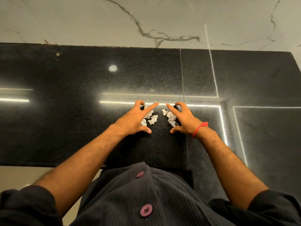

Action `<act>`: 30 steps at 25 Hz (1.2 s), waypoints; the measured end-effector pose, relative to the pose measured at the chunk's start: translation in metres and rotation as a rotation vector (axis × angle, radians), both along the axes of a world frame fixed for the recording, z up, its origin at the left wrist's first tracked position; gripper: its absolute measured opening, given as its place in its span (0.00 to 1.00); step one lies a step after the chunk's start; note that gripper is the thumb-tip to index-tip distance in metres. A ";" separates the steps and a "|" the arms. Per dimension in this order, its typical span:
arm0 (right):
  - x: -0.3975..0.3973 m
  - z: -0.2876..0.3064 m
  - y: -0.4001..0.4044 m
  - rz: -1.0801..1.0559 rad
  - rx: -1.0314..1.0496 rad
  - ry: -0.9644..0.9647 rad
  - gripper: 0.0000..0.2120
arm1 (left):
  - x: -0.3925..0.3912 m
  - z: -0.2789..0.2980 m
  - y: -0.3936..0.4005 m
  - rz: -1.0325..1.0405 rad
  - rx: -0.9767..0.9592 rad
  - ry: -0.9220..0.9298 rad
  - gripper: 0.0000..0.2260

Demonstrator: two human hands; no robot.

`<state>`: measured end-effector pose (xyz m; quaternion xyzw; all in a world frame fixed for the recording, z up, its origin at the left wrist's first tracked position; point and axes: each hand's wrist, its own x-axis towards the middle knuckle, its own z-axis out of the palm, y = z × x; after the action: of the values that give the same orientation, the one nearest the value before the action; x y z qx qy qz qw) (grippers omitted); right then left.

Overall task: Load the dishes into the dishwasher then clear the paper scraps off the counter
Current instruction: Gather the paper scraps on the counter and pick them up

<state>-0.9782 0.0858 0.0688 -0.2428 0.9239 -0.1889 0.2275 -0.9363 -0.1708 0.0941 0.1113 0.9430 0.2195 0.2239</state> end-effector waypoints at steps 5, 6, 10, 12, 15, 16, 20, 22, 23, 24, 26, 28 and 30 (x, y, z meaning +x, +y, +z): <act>-0.017 -0.005 -0.006 0.186 -0.008 0.041 0.39 | -0.011 -0.009 0.008 -0.122 -0.093 0.080 0.29; -0.017 -0.009 -0.005 0.216 -0.067 0.089 0.35 | -0.010 -0.011 0.008 -0.136 -0.102 0.111 0.25; 0.000 -0.021 0.000 0.182 -0.285 0.328 0.17 | -0.004 -0.023 0.004 -0.166 -0.072 0.217 0.18; 0.016 -0.021 -0.008 0.118 -0.325 0.374 0.20 | -0.001 -0.029 0.002 -0.175 -0.023 0.247 0.15; 0.035 -0.024 -0.025 0.016 -0.376 0.424 0.20 | 0.006 -0.034 0.005 -0.157 0.082 0.273 0.09; 0.038 -0.024 -0.030 -0.009 -0.386 0.441 0.19 | 0.007 -0.035 0.007 -0.135 0.097 0.286 0.07; 0.041 -0.021 -0.036 -0.169 -0.426 0.355 0.16 | 0.011 -0.039 0.012 -0.045 0.135 0.285 0.04; 0.038 -0.015 -0.035 -0.432 -0.523 0.161 0.13 | 0.011 -0.034 0.014 0.134 0.278 0.208 0.02; 0.036 -0.012 -0.032 -0.550 -0.574 0.119 0.12 | 0.011 -0.031 0.014 0.263 0.352 0.175 0.02; 0.035 -0.009 -0.029 -0.614 -0.600 0.150 0.12 | 0.013 -0.028 0.011 0.396 0.404 0.154 0.03; 0.032 -0.008 -0.022 -0.585 -0.556 0.305 0.15 | 0.022 -0.026 0.002 0.593 0.453 0.135 0.04; 0.027 -0.009 -0.020 -0.523 -0.461 0.355 0.14 | 0.034 -0.024 -0.012 0.713 0.512 0.114 0.05; 0.024 -0.015 -0.025 -0.468 -0.386 0.323 0.12 | 0.046 -0.022 -0.022 0.776 0.566 0.090 0.05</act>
<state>-0.9542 0.0611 0.0538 -0.0896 0.9259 -0.3664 -0.0216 -0.8901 -0.1931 0.0721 -0.1830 0.8268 0.5299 0.0455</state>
